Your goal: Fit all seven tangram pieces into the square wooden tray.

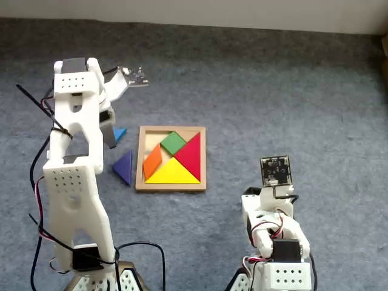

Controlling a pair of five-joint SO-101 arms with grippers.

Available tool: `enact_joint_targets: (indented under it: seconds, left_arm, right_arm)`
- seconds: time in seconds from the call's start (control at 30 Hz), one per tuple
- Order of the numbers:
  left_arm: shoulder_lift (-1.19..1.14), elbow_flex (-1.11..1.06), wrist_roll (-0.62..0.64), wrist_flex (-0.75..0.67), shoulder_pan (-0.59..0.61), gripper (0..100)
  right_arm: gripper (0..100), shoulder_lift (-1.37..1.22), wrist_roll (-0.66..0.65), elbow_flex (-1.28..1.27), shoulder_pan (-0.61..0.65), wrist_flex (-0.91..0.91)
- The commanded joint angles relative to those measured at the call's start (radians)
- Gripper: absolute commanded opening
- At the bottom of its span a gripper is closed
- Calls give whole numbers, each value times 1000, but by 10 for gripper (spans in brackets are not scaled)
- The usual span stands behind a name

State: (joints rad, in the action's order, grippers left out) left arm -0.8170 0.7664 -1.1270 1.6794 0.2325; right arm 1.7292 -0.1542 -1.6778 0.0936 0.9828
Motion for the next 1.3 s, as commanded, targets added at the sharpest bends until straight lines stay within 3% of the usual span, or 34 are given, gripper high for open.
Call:
enact_joint_targets:
  seconds: [0.0, 0.4, 0.63, 0.83, 1.07, 1.27]
  left_arm:
    - [-27, 5, -18, -72, -10, 259]
    - [-124, 5, -71, -126, -16, 255]
    - [-122, 5, -71, -120, -21, 140]
    - [-117, 5, -69, -114, -21, 133]
    - [-21, 24, -64, 55, -65, 103]
    - [76, 22, 107, 72, -136, 66]
  right_arm:
    - [5, 15, 6, -147, -16, -1]
    - [5, 15, 6, -147, -16, -2]
    - [5, 15, 6, -147, -16, -2]
    - [5, 15, 6, -147, -16, -2]
    - [5, 15, 6, -147, -16, -2]
    - [5, 15, 6, -147, -16, -2]
